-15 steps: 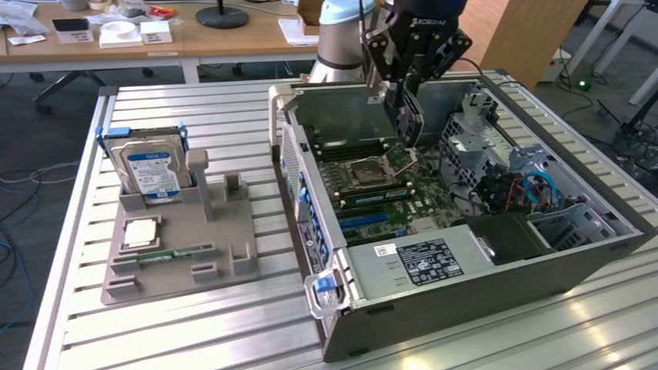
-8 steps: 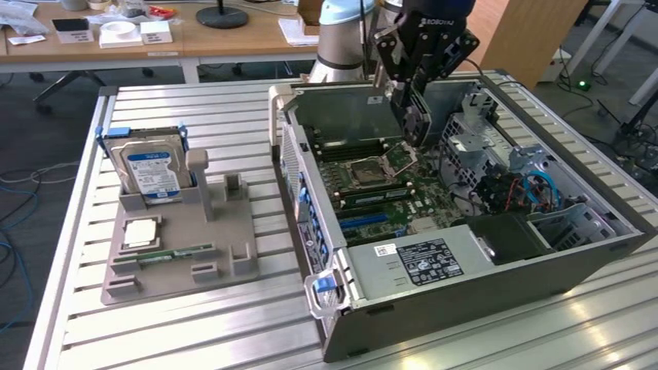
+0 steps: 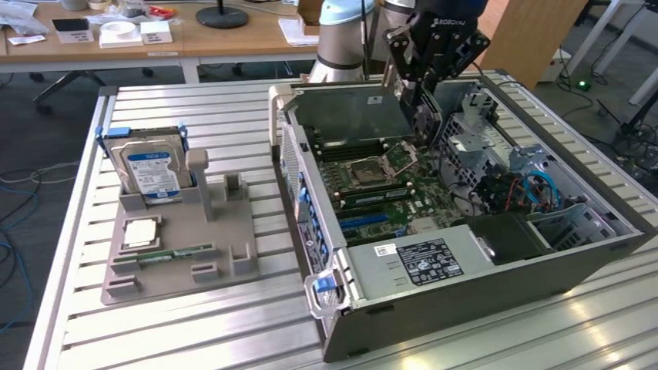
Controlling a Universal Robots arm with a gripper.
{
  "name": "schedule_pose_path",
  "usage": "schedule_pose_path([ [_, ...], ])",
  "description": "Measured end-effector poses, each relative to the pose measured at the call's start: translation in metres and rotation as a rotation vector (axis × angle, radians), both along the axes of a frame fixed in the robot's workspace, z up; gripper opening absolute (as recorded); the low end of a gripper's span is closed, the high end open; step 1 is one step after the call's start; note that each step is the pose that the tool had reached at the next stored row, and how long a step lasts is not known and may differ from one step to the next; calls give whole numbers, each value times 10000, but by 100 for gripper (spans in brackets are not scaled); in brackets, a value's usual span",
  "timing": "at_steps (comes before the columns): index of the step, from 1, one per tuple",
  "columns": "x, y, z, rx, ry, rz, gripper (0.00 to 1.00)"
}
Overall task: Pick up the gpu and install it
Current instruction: 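Pick up the gpu and move the gpu toward the slot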
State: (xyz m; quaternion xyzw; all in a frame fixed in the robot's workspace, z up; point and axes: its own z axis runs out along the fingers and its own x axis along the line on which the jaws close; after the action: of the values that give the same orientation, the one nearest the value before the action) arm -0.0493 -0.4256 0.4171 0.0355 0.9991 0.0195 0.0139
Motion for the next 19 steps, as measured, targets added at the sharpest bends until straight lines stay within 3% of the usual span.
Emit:
schedule_pose_path([
  [9, 34, 0, -1, 1, -1, 0, 26],
  [19, 205, 0, -2, 2, 0, 0, 26],
])
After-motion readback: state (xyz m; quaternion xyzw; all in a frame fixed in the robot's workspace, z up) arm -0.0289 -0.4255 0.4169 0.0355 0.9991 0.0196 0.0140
